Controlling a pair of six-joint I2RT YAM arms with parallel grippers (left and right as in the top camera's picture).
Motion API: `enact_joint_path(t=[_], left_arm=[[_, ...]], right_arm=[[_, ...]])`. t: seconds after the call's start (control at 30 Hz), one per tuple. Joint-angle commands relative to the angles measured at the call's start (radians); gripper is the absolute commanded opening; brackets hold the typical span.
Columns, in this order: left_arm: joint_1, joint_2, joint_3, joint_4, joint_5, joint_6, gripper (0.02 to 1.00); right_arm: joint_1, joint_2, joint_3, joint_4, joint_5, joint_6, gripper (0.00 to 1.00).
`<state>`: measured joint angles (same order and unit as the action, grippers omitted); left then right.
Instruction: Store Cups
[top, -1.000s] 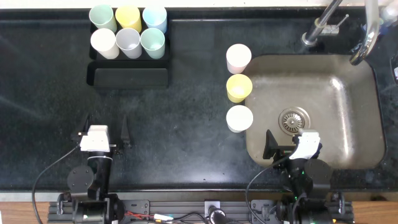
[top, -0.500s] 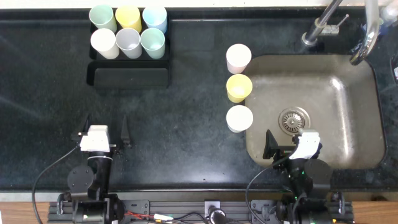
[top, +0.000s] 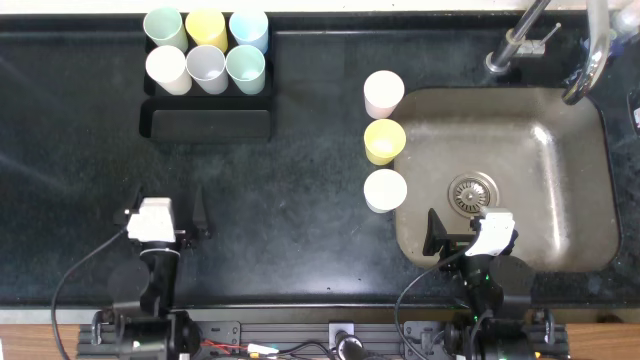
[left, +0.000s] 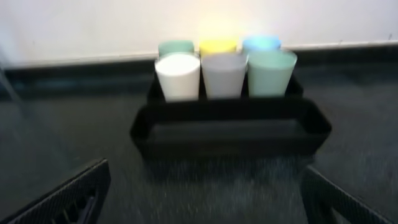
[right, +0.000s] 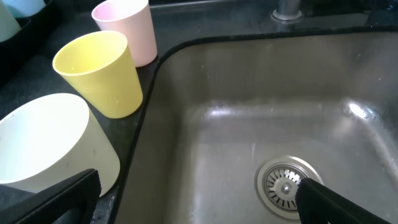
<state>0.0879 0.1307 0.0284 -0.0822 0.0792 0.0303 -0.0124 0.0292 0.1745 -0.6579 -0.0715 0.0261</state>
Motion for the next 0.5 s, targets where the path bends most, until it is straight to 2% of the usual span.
enact_joint_path(t=[0.03, 0.13, 0.23, 0.33, 0.5], left_arm=[[0.008, 0.187, 0.145, 0.003, 0.13, -0.18, 1.0], [0.008, 0.319, 0.284, -0.033, 0.303, -0.238, 1.0], [0.008, 0.442, 0.422, -0.113, 0.394, -0.292, 1.0], [-0.002, 0.613, 0.596, -0.291, 0.429, -0.319, 1.0], [-0.11, 0.912, 0.963, -0.679, 0.394, -0.319, 1.0]], right_arm=[[0.0, -0.005, -0.015, -0.019, -0.006, 0.003, 0.998], [0.0, -0.005, -0.015, -0.019, -0.006, 0.003, 0.998], [0.0, -0.005, -0.015, -0.019, -0.006, 0.003, 0.996], [0.0, -0.005, -0.014, -0.019, -0.006, 0.003, 0.998], [0.0, -0.005, -0.015, -0.019, -0.006, 0.003, 0.998]])
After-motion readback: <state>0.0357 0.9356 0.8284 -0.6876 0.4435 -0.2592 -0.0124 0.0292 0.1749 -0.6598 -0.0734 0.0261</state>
